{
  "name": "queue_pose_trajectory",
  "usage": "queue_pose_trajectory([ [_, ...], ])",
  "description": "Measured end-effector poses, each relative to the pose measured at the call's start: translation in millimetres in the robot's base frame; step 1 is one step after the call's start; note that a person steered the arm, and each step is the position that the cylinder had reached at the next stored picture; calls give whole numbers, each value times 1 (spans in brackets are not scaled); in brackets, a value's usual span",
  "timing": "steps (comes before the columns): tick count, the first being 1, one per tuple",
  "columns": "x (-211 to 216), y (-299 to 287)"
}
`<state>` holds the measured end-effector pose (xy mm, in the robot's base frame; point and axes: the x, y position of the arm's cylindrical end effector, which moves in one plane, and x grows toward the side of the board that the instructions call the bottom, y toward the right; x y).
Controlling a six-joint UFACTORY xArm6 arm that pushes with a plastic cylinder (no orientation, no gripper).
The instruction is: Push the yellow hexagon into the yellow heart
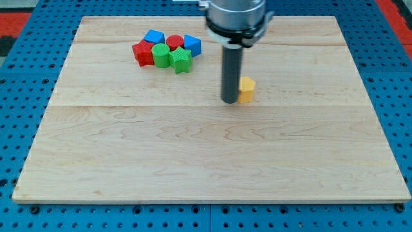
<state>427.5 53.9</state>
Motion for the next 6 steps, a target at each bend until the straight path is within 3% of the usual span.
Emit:
queue_pose_trajectory([
  [2,34,34],
  [3,7,47],
  [4,-39,8],
  [6,-101,-2],
])
